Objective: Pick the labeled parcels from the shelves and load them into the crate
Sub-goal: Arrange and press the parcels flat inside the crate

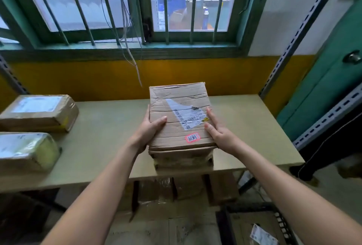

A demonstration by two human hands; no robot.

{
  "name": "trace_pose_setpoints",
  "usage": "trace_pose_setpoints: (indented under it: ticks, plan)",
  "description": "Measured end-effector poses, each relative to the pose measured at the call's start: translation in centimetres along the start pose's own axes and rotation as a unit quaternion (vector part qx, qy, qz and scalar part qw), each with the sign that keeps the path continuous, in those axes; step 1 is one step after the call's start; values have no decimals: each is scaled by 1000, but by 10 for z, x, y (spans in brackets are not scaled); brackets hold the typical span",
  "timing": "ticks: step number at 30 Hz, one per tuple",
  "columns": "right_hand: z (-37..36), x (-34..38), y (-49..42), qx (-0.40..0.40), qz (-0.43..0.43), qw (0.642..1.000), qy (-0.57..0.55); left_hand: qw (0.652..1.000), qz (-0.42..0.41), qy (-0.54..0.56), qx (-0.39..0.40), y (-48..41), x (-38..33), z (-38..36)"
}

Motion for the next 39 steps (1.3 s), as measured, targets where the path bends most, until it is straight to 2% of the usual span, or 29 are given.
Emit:
trace_pose_setpoints:
  ticks: [3, 5, 8, 12, 14, 18, 20, 23, 28, 32, 34, 39]
  plan:
    - [-4, -6, 30, -51, 41, 998, -13, 999, -45, -5, 22, 19, -6, -4]
    - [-5, -16, 63, -106, 34, 994, -19, 994, -77, -28, 69, 29, -13, -15]
    - [5, -36, 125, -219, -14, 975, -46, 973, -89, -73, 200, 42, -19, -56]
    - [10, -81, 214, -322, -95, 940, -53, 925, -44, -64, 373, 67, 1, -138]
    - [5, -113, 258, -371, -136, 912, -108, 896, -20, -83, 435, 82, 24, -181]
    - [-5, -181, 328, -460, -257, 828, -192, 842, 11, -200, 501, 117, 87, -273]
    - [-9, -215, 346, -482, -302, 796, -205, 808, 12, -249, 534, 131, 124, -310]
    - [-17, -270, 360, -476, -365, 771, -214, 759, 57, -285, 583, 143, 188, -349]
    - [-45, -384, 357, -440, -433, 747, -247, 745, 151, -325, 563, 149, 319, -379]
    - [-58, -466, 329, -397, -425, 768, -267, 735, 220, -338, 545, 128, 411, -395]
    - [-56, -502, 309, -383, -437, 769, -267, 736, 206, -352, 540, 109, 446, -402]
    - [-45, -578, 245, -384, -424, 784, -242, 768, 150, -385, 489, 42, 520, -422]
Point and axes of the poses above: each hand's wrist, its own y-axis away from the middle knuckle, its own z-axis out of the back of the hand, x = y × z, the point moved 2 cm from there along -y, towards the middle knuckle, and after that the axes turned 7 degrees about -z, right-handed, at the moved point
